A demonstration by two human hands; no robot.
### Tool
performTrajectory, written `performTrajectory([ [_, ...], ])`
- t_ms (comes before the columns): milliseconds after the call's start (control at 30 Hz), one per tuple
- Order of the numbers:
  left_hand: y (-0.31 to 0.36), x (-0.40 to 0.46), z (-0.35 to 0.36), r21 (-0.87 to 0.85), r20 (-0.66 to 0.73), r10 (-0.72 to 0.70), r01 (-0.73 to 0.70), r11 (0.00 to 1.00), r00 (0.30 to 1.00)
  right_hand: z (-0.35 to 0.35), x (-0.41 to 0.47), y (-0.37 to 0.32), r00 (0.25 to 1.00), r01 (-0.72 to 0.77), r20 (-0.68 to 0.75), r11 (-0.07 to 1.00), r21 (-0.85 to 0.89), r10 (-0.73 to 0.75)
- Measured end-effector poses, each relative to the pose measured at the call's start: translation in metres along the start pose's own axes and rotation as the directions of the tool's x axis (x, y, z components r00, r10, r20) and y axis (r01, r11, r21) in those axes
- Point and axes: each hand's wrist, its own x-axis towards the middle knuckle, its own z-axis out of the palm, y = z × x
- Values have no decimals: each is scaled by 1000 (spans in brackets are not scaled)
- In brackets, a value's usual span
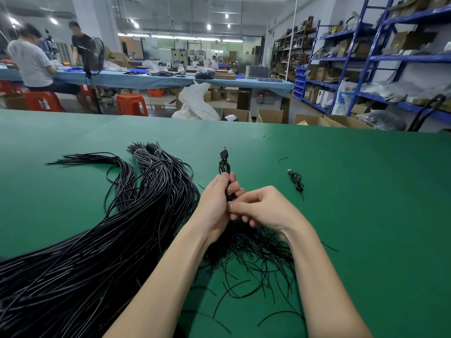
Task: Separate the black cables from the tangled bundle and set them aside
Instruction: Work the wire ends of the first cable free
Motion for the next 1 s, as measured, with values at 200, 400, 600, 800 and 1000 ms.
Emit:
performTrajectory([
  [200, -1, 0, -3, -42, -43, -6, 5, 999, 999, -5, 1, 4, 999, -14, 37, 1000, -27, 15],
  [400, 8, 5, -16, 119, -57, 105, -97, 988, 993, -18, -1, 18, 997, -35, -81, 918, -395, 3],
  [600, 7, 3, -19, 179, 10, 15, -17, 984, 1000, -14, 1, 24, 988, -128, -147, 734, -667, 39],
  [800, 9, 4, -18, 76, -2, -62, 62, 995, 998, -23, 1, 25, 991, -123, -120, 785, -607, 62],
  [1000, 7, 0, -19, 173, 71, -11, -2, 985, 997, -33, -2, 24, 989, -44, -145, 845, -532, -39],
])
